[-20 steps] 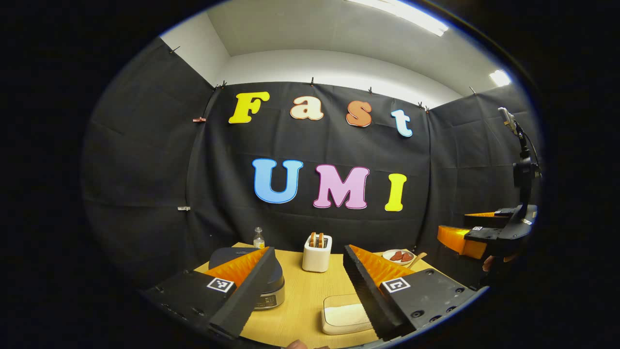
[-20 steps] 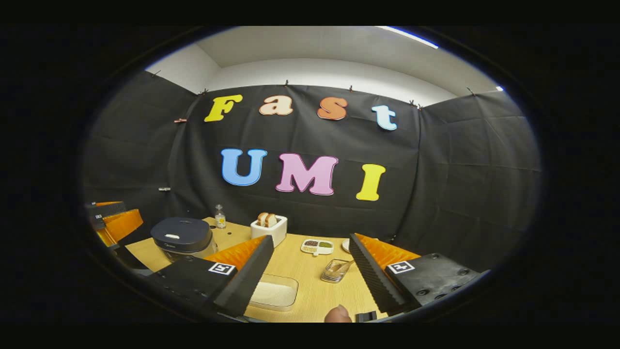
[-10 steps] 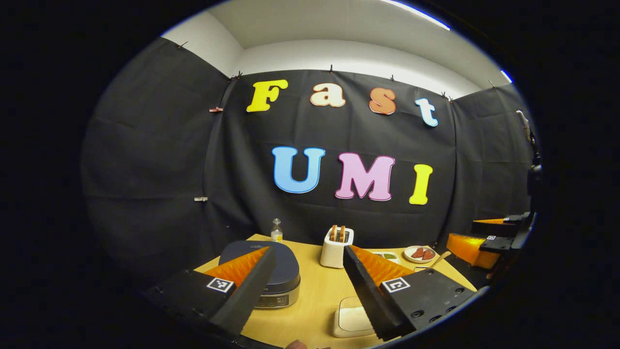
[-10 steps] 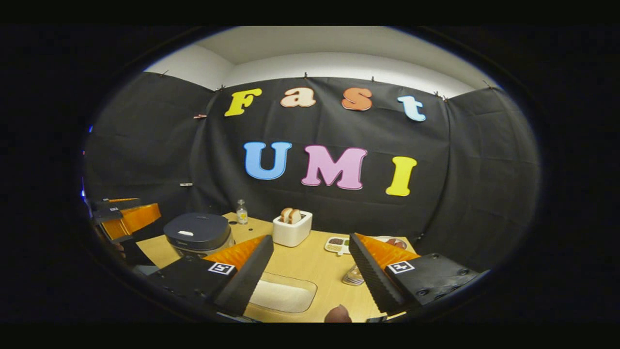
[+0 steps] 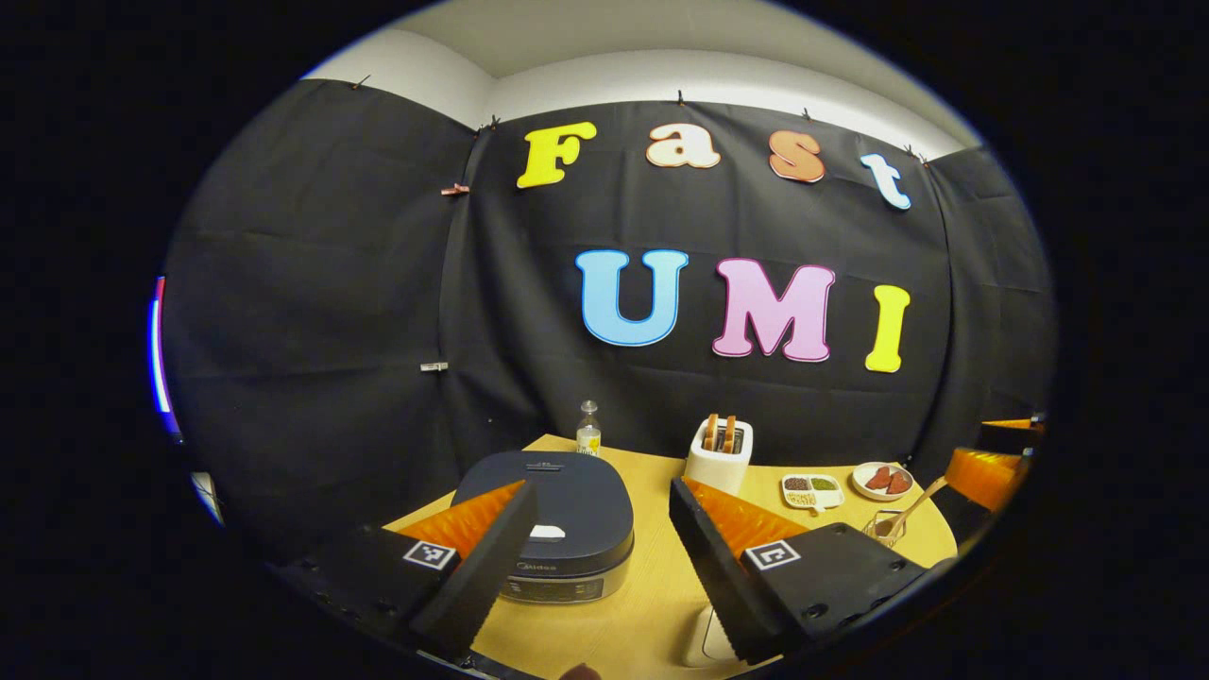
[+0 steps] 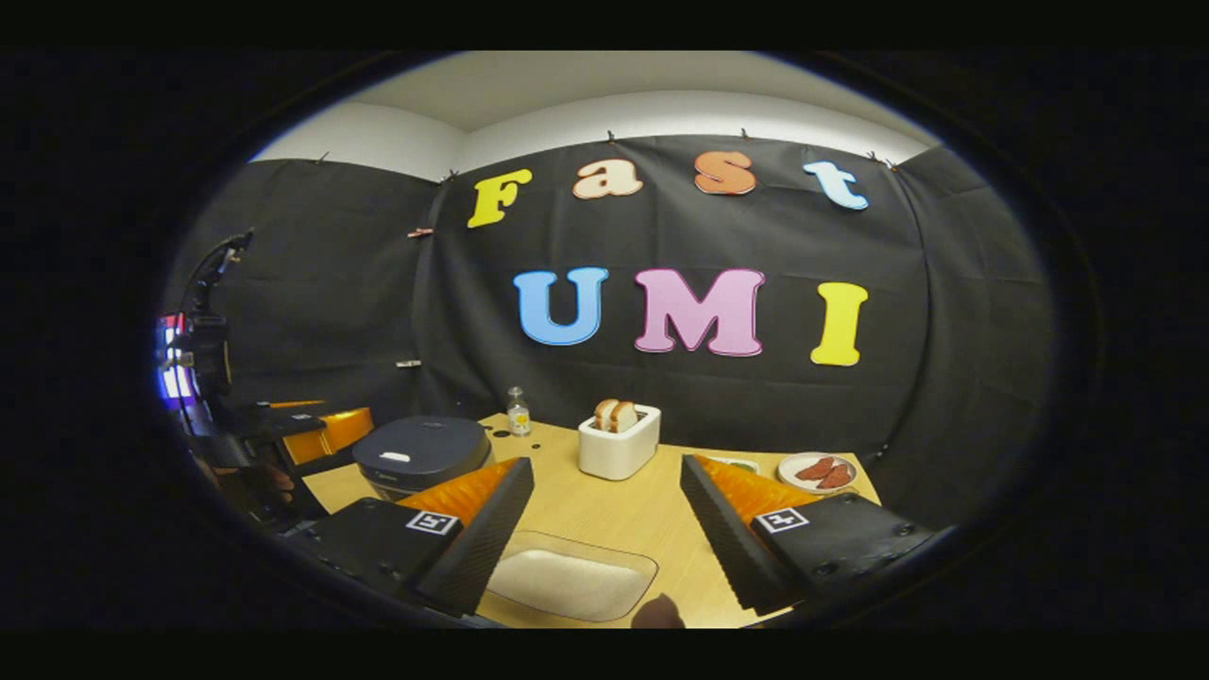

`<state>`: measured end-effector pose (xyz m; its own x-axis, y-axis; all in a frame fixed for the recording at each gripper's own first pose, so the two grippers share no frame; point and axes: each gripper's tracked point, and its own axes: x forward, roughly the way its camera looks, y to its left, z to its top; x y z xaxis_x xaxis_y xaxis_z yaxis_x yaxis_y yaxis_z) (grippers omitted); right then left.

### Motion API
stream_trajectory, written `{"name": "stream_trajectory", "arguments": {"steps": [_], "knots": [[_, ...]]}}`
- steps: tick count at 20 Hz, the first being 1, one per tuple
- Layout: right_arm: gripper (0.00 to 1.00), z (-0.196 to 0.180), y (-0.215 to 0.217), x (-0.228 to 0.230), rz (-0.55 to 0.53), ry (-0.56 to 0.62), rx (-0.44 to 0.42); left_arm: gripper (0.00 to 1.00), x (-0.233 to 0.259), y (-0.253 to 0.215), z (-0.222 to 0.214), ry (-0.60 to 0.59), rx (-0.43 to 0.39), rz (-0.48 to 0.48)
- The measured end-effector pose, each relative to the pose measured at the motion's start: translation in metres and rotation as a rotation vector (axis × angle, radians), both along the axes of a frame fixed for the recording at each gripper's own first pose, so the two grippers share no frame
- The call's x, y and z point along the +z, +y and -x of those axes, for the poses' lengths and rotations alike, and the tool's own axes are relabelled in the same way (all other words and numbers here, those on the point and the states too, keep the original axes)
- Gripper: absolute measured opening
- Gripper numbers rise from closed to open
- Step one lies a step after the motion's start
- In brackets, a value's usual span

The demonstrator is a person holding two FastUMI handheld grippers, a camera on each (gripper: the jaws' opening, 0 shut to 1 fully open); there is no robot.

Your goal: Close the left gripper, press the button to open the rice cooker; take a wooden spoon from the chopstick holder with the right hand, scoop a spoonful of rice and pour it into the rice cooker, then put the wooden spoon back into the chopstick holder.

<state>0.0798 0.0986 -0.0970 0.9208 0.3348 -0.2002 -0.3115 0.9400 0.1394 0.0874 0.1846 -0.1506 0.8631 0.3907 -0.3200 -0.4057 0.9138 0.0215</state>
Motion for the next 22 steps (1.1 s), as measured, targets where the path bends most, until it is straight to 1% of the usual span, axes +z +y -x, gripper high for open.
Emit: {"name": "stream_trajectory", "arguments": {"steps": [2,4,6,8,9,10,11,13,14,15,16,17,18,20,22], "knots": [[0.98,-0.001,0.004,-0.004,-0.002,0.013,-0.003,0.95,-0.014,0.017,-0.008,0.025,0.024,0.023],[0.98,-0.003,0.006,-0.005,0.016,0.016,-0.006,0.95,-0.036,0.037,-0.009,0.083,0.059,0.036],[0.98,-0.005,0.009,-0.002,0.013,0.01,-0.019,0.93,-0.054,0.05,-0.014,0.127,0.069,0.046],[0.98,-0.005,0.012,-0.005,0.018,0.019,-0.026,0.86,-0.074,0.064,-0.017,0.184,0.077,0.057],[0.98,-0.004,0.012,-0.005,0.022,0.02,-0.031,0.76,-0.081,0.07,-0.02,0.202,0.084,0.072],[0.98,-0.003,0.013,-0.002,0.022,0.019,-0.034,0.69,-0.087,0.073,-0.023,0.215,0.091,0.091],[0.98,-0.002,0.015,-0.001,0.021,0.016,-0.036,0.54,-0.091,0.078,-0.025,0.224,0.104,0.107],[0.98,-0.001,0.017,-0.002,0.031,0.019,-0.039,0.38,-0.101,0.091,-0.025,0.245,0.131,0.128],[0.98,0.0,0.018,-0.003,0.032,0.02,-0.042,0.28,-0.105,0.094,-0.026,0.259,0.137,0.132],[0.98,0.0,0.019,-0.001,0.031,0.021,-0.045,0.15,-0.109,0.097,-0.028,0.279,0.137,0.135],[0.98,0.0,0.02,-0.001,0.031,0.021,-0.047,0.09,-0.116,0.097,-0.031,0.302,0.125,0.145],[0.98,0.0,0.022,0.001,0.032,0.019,-0.048,0.08,-0.118,0.092,-0.033,0.328,0.104,0.161],[0.98,0.001,0.023,0.001,0.034,0.018,-0.047,0.07,-0.128,0.091,-0.035,0.362,0.085,0.177],[0.98,0.001,0.026,0.002,0.035,0.015,-0.046,0.05,-0.138,0.09,-0.038,0.402,0.078,0.207],[0.98,0.003,0.03,0.003,0.034,0.018,-0.044,0.06,-0.139,0.095,-0.045,0.395,0.083,0.206]]}}
